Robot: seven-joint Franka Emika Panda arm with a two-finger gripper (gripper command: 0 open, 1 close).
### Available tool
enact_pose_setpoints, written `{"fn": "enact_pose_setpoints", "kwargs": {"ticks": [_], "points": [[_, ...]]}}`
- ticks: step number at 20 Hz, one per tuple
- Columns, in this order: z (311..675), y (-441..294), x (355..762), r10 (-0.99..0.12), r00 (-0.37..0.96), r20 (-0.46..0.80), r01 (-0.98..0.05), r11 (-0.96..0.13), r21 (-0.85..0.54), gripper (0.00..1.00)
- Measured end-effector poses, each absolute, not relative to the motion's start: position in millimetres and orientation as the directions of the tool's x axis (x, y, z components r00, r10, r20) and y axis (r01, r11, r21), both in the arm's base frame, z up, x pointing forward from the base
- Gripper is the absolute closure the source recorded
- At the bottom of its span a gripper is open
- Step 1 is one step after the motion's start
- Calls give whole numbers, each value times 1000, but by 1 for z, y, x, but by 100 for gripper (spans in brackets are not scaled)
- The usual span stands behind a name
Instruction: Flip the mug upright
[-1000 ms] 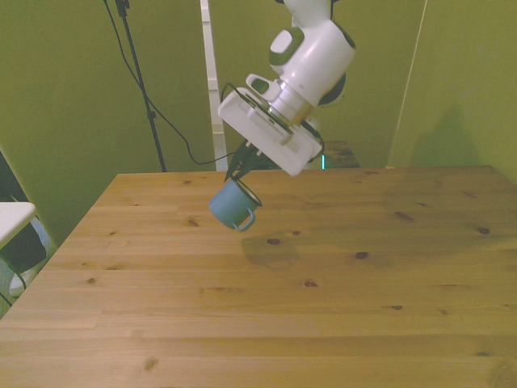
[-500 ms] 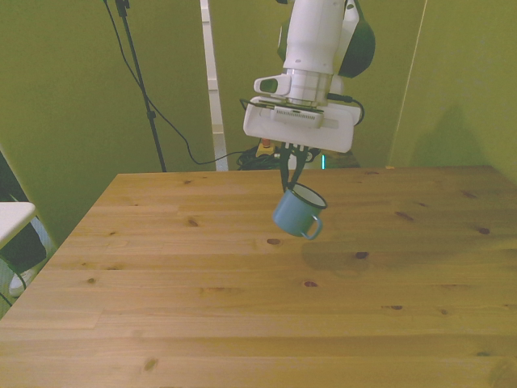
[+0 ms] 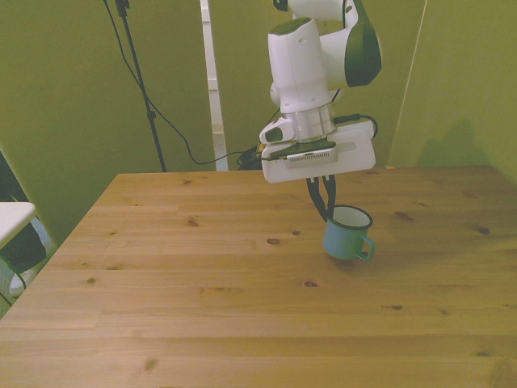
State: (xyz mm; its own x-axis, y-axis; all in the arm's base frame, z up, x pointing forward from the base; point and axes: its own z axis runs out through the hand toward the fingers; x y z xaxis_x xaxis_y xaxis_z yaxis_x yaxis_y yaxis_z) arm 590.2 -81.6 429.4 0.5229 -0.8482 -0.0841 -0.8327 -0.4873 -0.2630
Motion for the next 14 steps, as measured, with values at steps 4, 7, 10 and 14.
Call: {"fn": "enact_pose_setpoints", "kwargs": {"ticks": [4,7,10,14], "points": [[424,-79,595,-843,529,-97,-833,-493,-250,100],[417,-71,596,-836,538,-109,-830,-503,-241,100],[412,-65,598,-830,546,-114,-827,-511,-236,0],[409,-63,598,-828,548,-118,-826,-513,-232,0]]}}
